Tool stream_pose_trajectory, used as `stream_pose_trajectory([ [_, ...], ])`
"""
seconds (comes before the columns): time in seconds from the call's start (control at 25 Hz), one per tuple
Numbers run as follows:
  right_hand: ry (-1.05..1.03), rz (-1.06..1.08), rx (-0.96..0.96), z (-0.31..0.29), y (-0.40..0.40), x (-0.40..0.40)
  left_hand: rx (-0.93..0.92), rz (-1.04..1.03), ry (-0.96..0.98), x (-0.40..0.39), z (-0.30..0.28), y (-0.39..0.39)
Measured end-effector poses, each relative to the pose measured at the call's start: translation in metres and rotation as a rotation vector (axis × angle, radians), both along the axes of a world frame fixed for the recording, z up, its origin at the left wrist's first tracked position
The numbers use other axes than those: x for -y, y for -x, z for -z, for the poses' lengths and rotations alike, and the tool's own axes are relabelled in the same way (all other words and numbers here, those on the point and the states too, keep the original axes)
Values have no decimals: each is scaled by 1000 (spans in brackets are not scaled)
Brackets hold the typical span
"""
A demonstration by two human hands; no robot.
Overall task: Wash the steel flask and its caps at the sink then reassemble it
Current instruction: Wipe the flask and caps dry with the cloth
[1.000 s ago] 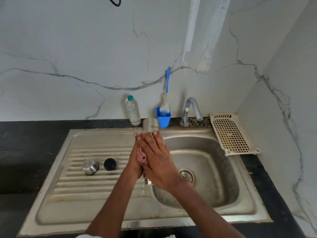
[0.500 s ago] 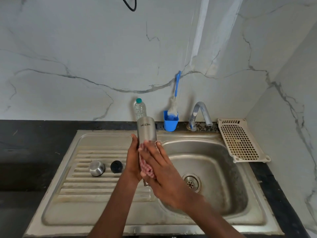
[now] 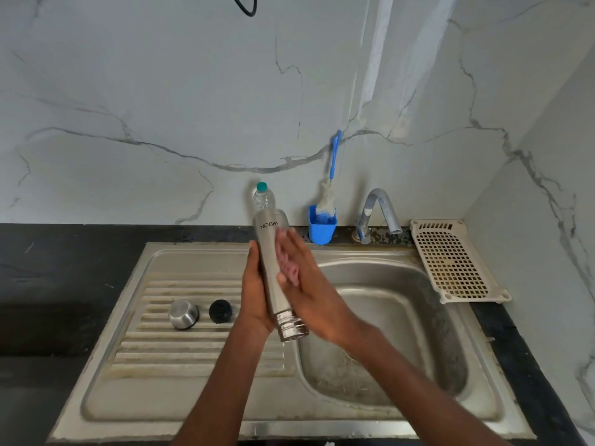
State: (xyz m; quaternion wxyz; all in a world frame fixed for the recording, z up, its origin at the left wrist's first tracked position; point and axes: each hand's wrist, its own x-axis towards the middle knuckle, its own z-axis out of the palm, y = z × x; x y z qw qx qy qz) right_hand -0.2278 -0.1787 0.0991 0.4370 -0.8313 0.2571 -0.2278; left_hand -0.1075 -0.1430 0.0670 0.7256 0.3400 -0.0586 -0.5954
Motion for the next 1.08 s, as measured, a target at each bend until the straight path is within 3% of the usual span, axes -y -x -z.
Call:
stream_pose_trajectory([
  [0.2, 423, -135, -181, 12, 28, -26, -34, 119, -67, -7, 1, -7],
  [0.32, 547, 7, -180, -2, 0, 15, 87, 143, -63, -2, -6, 6],
  [0.36, 528, 95, -155, -12, -10, 33, 103, 152, -37, 0, -11, 8],
  [0.48, 202, 229, -45, -30, -25, 63, 91, 133, 20, 3, -18, 14],
  [0.64, 20, 44, -4, -24, -3, 17, 16, 27, 65, 7, -14, -1],
  [0.84, 370, -122, -214, 4, 44, -32, 32, 48, -75, 9, -6, -12],
  [0.96, 418, -59, -182, 1, 31, -18, -7, 169, -79, 8, -11, 1],
  [1.08, 398, 101, -117, -18, 0, 5, 78, 129, -37, 3, -20, 17],
])
